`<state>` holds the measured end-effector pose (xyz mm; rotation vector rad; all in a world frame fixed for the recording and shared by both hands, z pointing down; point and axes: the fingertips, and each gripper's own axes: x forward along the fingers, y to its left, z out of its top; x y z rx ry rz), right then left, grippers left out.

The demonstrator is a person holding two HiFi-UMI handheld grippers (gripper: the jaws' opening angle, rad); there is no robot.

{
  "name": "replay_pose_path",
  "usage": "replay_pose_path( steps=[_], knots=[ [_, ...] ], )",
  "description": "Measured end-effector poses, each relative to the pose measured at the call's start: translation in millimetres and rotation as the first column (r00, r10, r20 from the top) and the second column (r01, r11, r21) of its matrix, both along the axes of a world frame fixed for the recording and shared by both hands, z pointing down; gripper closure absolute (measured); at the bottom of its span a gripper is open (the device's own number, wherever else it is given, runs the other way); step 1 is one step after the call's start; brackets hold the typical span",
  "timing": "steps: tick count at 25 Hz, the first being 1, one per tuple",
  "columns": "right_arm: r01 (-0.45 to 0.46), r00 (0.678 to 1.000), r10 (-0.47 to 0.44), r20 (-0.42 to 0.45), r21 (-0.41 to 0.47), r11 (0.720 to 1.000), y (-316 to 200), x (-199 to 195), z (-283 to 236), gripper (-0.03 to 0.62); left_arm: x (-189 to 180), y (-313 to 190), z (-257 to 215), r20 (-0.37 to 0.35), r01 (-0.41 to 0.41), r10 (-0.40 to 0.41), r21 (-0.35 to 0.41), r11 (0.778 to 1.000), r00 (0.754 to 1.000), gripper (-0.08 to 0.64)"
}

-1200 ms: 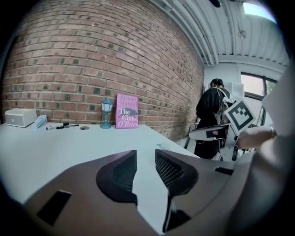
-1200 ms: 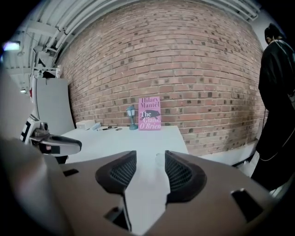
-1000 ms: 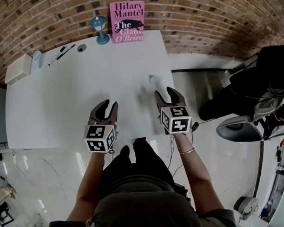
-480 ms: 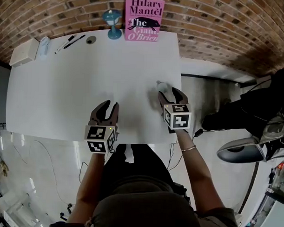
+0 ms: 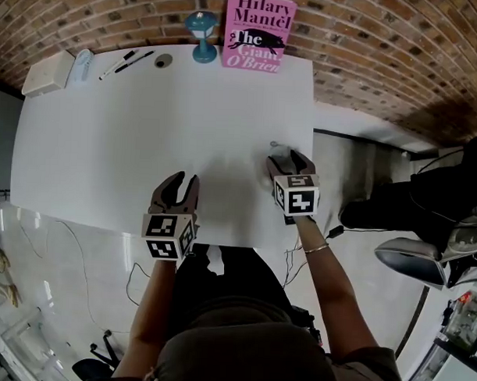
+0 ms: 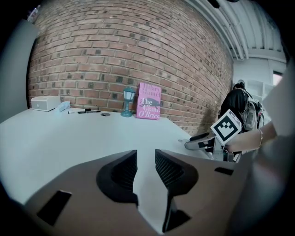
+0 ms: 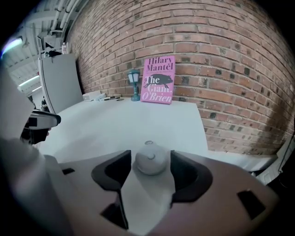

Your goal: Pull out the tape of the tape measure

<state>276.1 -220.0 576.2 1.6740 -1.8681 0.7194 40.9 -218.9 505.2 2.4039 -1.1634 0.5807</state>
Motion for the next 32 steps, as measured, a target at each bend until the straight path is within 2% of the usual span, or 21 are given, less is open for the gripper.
replay_pose_path(
  steps=[11,17,23,32],
  knots=[
    [0.063,0.998,-0.063,-0.029,-0.011,0.998,-3,-9,3,0.371,-16,4,-1,0.0,0.054,-0.054,0.002,0.999,0.999,0.445],
    [0.162,0.986,-0.161,-0.033,0.034,0.986,4,-42,-14,0.373,-27,12,-2,-0.003,0.077,-0.077,0.006,0.997,0.997,0.445],
    [0.285,0.958,-0.287,-0.003,0.109,0.952,13,-94,-39,0.373,-38,15,-11,-0.014,0.098,-0.097,0.041,0.994,0.995,0.445],
    [0.445,0.888,-0.46,0.018,0.221,0.868,28,-180,-76,0.371,-59,17,-34,-0.138,0.151,-0.144,0.043,0.988,0.98,0.445]
  ],
)
